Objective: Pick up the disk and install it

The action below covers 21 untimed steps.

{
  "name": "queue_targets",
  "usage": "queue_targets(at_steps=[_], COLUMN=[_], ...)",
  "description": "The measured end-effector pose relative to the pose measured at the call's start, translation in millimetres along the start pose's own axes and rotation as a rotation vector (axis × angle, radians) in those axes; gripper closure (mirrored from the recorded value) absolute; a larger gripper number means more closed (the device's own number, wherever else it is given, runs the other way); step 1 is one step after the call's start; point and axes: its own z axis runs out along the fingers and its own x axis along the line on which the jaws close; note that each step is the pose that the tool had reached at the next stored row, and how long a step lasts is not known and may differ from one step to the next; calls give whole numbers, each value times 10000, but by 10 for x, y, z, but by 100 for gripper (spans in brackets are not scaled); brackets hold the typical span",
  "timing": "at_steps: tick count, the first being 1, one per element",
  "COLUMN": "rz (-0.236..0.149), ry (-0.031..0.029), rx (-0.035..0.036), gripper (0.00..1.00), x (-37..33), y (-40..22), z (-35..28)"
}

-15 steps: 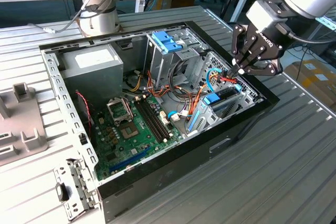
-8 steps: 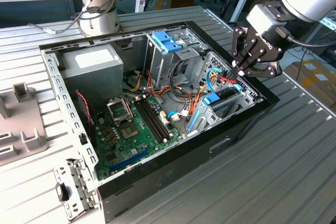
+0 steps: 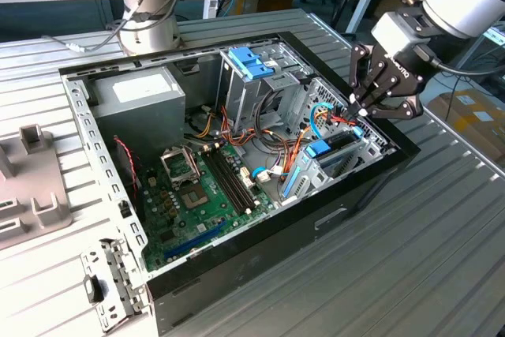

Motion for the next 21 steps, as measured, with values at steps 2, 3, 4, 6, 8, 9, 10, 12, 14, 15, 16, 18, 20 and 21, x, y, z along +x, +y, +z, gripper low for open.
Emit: queue_targets(at_steps=[2, 3, 4, 6, 8, 9, 10, 12, 14, 15, 16, 18, 20, 21], rz=[4, 5, 6, 10, 15, 18, 19, 19, 21, 20, 20, 20, 20, 20], ry=[1, 0, 0, 1, 1, 0, 2, 2, 1, 2, 2, 1, 1, 2], rx=[-17, -25, -35, -56, -79, -94, -100, -106, -110, -111, -111, -111, -111, -111], gripper=[89, 89, 89, 89, 89, 89, 89, 89, 89, 89, 89, 89, 89, 89], x=[3, 5, 6, 10, 17, 22, 24, 28, 33, 34, 34, 36, 38, 39], y=[-17, -26, -38, -60, -74, -81, -85, -90, -93, -94, -94, -95, -96, -97], z=[19, 27, 38, 61, 100, 128, 142, 163, 191, 197, 202, 211, 220, 227])
